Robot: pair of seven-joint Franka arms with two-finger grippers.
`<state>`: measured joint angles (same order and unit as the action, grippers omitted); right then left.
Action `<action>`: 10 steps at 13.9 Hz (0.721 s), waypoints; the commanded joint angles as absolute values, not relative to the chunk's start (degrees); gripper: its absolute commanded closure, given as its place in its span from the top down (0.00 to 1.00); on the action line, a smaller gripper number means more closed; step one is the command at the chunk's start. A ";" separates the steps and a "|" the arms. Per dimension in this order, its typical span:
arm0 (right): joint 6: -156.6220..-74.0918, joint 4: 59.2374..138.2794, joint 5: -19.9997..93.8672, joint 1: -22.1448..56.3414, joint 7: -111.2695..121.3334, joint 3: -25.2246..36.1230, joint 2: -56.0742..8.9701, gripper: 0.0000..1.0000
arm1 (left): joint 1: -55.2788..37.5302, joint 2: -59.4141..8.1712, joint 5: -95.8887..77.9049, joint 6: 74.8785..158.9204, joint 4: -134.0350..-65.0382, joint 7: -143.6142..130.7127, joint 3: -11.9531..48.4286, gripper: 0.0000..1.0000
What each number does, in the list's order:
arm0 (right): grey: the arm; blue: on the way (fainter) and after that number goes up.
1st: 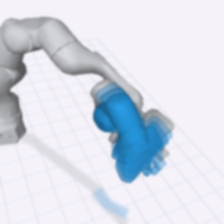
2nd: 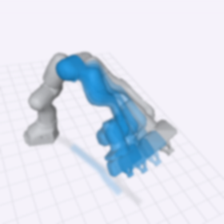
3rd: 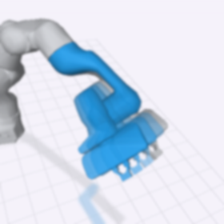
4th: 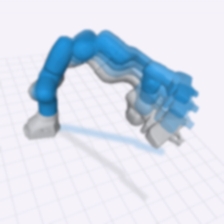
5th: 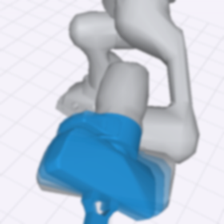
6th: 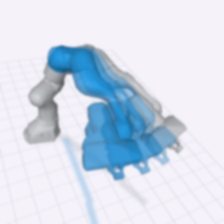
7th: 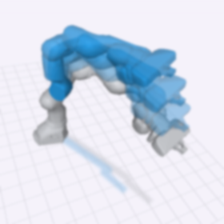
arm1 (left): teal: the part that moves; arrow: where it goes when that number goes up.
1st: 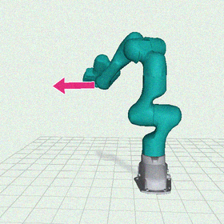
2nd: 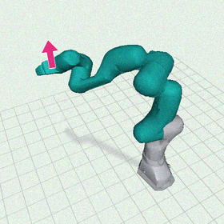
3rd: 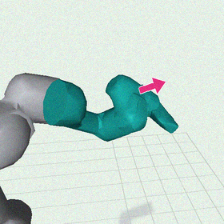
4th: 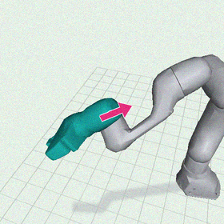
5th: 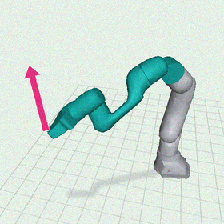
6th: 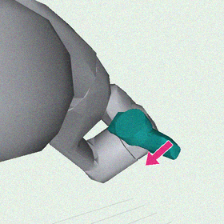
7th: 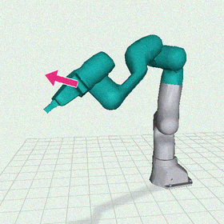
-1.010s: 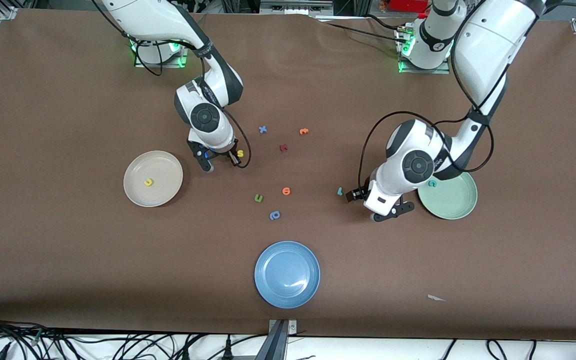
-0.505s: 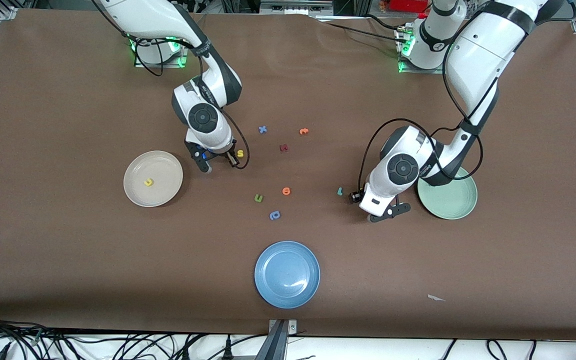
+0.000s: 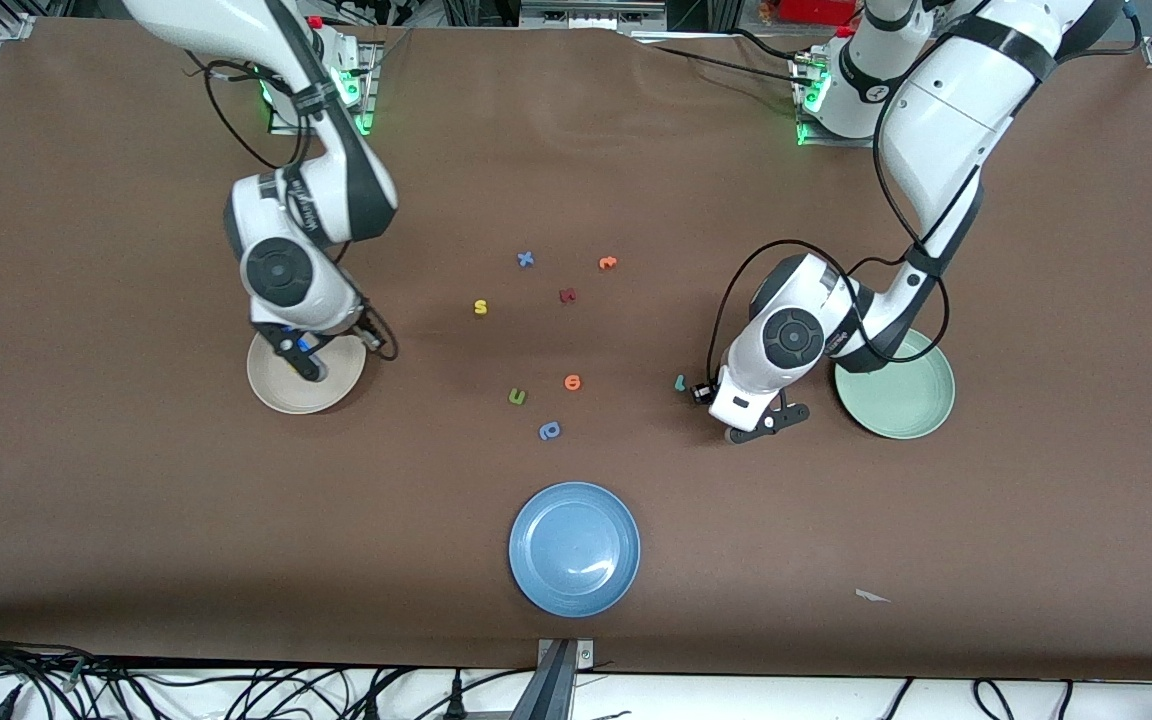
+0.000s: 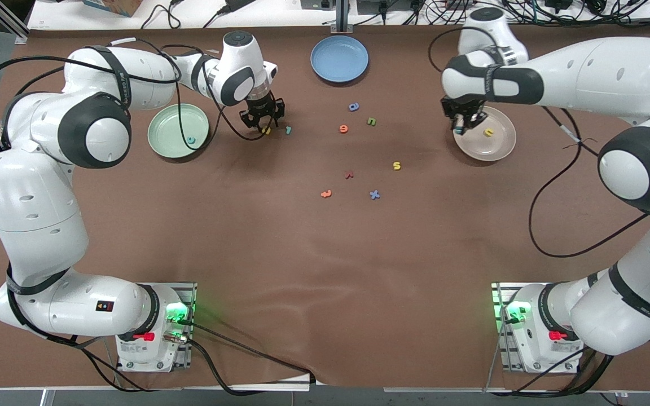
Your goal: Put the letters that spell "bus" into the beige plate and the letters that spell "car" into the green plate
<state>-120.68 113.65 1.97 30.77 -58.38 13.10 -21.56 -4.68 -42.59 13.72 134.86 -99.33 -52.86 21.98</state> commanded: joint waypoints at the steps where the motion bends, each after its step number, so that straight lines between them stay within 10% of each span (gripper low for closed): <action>1: -121.37 116.01 2.19 29.89 -47.76 16.86 -22.76 0.14 | -5.19 -43.42 15.47 135.09 -99.14 -54.40 21.53 0.47; 3: -121.64 116.19 2.46 28.48 -45.44 16.96 -23.64 0.37 | -4.84 -43.16 15.56 134.65 -99.40 -53.97 21.53 0.48; 5: -121.64 116.19 2.46 28.39 -45.18 16.96 -24.34 1.00 | -4.75 -43.15 15.56 134.56 -99.58 -53.88 21.53 0.48; 10: -120.50 115.05 2.64 28.56 -43.77 12.67 -22.24 1.00 | -4.66 -43.07 15.64 134.12 -99.67 -53.88 21.45 0.29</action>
